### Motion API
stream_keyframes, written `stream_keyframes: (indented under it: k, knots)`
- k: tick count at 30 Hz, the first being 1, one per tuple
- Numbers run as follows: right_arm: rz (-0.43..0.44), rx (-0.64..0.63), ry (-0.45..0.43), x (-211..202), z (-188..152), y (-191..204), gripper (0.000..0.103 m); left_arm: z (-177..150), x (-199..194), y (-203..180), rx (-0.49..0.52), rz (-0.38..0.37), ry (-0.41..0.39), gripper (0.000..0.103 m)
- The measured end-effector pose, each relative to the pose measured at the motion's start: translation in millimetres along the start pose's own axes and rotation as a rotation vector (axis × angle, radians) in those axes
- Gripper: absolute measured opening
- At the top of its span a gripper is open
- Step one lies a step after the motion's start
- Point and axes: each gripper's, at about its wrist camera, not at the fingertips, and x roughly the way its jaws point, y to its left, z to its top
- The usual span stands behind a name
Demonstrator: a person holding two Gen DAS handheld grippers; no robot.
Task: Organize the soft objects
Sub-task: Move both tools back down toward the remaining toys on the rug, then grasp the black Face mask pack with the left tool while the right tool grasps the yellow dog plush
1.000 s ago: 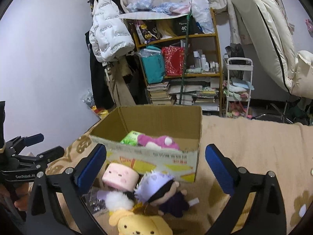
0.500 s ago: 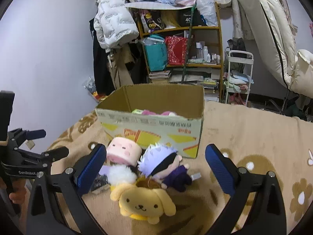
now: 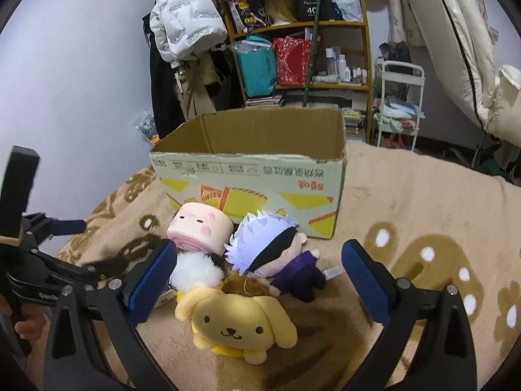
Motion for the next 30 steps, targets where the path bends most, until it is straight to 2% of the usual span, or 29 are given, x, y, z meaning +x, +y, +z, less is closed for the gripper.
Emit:
stream_keyframes:
  k: [3,5,7,10,13,21,23,24,30]
  knots:
    - [0.007,0.0,0.034,10,-3,2,0.103,0,16,-6,0.02,-0.019,0.053,0.098]
    - [0.012,-0.003,0.06,16,-6,3,0.103,1,26,-5,0.002,-0.083,0.094,0.098]
    - [0.013,-0.005,0.081,21,-9,5,0.103,1,37,-4,-0.014,-0.112,0.141,0.098]
    - [0.024,0.01,0.109,29,-12,4,0.103,1,56,-5,-0.016,-0.119,0.2,0.098]
    - [0.022,0.014,0.141,38,-15,5,0.103,2,67,-8,-0.008,-0.104,0.226,0.098]
    - [0.066,0.001,0.297,67,-36,11,0.101,1,78,-16,0.017,-0.083,0.238,0.098]
    - [0.081,-0.003,0.328,73,-40,13,0.091,1,77,-17,0.013,-0.071,0.225,0.091]
    - [0.089,-0.007,0.333,74,-41,14,0.091,2,75,-17,0.015,-0.061,0.207,0.086]
    - [0.102,0.003,0.34,74,-41,13,0.082,1,70,-16,0.045,-0.059,0.191,0.074]
